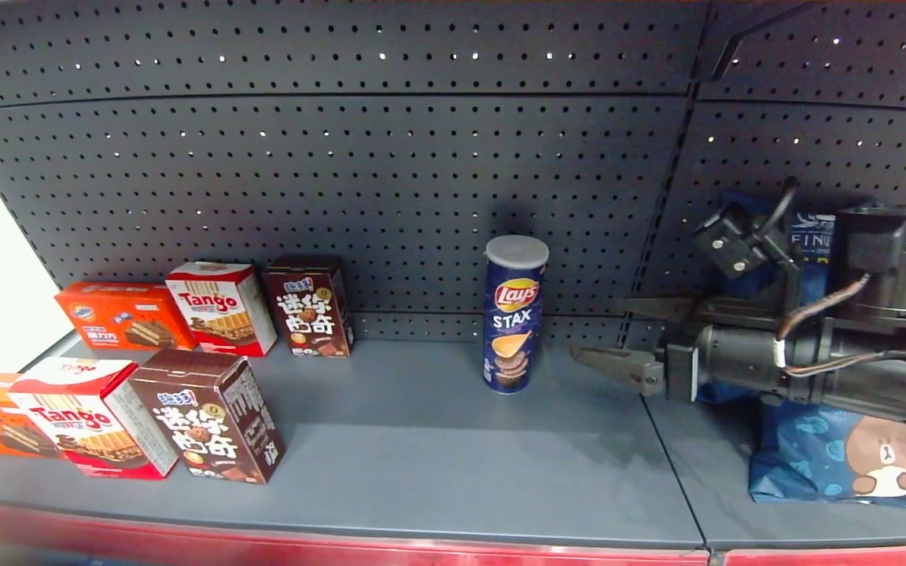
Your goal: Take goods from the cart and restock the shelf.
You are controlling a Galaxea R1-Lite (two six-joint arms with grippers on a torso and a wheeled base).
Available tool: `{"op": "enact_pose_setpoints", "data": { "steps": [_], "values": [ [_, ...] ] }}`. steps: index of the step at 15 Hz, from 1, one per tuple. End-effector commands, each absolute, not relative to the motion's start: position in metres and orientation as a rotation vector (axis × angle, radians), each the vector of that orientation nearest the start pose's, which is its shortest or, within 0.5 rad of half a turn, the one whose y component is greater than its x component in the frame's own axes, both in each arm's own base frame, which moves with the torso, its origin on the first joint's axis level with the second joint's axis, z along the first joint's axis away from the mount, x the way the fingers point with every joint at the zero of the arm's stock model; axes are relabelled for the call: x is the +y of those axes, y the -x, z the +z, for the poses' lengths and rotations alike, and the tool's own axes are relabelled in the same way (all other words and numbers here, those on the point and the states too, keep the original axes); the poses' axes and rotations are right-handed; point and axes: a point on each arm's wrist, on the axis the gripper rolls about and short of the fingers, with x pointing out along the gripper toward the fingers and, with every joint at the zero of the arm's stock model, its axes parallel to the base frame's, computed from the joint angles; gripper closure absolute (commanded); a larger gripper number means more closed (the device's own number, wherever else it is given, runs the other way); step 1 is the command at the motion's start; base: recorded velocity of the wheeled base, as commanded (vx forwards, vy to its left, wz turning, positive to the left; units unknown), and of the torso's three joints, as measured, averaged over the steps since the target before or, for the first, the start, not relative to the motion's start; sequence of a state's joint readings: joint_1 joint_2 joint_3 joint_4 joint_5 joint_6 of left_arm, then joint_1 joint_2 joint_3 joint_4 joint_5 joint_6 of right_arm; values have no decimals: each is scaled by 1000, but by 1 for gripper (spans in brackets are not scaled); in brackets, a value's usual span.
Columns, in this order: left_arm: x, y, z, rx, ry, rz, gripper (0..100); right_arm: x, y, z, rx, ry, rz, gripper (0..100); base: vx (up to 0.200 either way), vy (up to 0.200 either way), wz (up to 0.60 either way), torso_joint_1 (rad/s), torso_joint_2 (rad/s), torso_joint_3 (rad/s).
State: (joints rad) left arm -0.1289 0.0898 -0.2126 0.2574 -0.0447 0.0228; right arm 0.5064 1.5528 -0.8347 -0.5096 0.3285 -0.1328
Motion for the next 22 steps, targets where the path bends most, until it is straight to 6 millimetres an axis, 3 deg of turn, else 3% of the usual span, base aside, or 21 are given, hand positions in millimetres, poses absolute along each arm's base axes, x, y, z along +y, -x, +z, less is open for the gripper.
{"op": "enact_pose_setpoints", "data": {
  "steps": [1,8,22],
  "values": [
    [3,32,108,139,-27,-175,100,141,-271,196,211,144,851,0,0,0,0,0,0,0],
    [3,33,110,132,-27,-175,100,151,-320,182,156,124,948,0,0,0,0,0,0,0],
    [3,32,106,150,-28,-175,100,175,-368,170,58,120,1037,0,0,0,0,0,0,0]
  ]
}}
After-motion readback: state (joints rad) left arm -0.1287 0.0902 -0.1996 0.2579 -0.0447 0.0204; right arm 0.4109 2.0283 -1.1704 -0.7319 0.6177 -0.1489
